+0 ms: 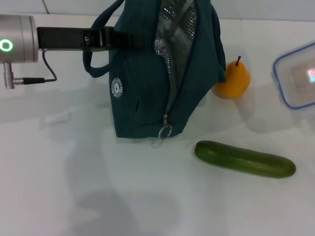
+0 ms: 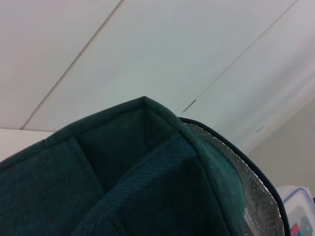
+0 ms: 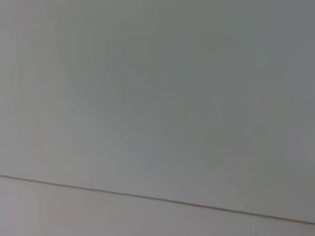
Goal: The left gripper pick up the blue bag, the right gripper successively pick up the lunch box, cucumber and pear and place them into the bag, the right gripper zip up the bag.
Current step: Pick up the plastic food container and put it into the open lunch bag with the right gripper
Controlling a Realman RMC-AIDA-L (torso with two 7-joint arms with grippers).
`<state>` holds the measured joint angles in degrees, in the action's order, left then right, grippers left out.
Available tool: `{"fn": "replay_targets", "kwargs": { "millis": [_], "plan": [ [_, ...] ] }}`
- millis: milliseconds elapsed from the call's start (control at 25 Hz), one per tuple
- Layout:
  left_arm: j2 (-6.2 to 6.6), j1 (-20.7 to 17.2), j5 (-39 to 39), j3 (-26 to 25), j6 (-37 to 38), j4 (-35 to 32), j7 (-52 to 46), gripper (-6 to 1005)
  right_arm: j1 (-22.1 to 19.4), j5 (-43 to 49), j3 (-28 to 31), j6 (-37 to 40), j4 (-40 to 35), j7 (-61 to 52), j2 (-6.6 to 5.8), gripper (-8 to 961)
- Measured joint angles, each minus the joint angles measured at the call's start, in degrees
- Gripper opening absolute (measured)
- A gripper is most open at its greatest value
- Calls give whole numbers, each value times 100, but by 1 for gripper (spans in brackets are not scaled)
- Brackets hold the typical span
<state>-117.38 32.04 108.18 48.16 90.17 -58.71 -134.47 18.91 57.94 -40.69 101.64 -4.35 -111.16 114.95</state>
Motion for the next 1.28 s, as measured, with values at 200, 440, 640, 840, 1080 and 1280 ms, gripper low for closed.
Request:
{"fn": "replay_targets", "kwargs": {
  "millis": [200,440,640,840,1080,1280],
  "plan": [
    [-9,53,3,0,0,26,18,42,198,-199,0,46,3,-110,20,95],
    [23,102,49,0,0,33,49,42,620,-484,0,131,53,-126,65,95],
    [32,147,56,35,0,39,87,42,1130,-545,-1,323,109,-126,126,96],
    [10,173,63,50,14,45,113,42,1628,-571,-1,419,200,-114,129,96],
    [-11,198,63,196,67,45,109,42,2131,-695,-1,654,210,-111,127,96],
    [-42,212,50,486,76,45,71,42,2280,-696,-1,671,210,-121,125,96]
  ]
}}
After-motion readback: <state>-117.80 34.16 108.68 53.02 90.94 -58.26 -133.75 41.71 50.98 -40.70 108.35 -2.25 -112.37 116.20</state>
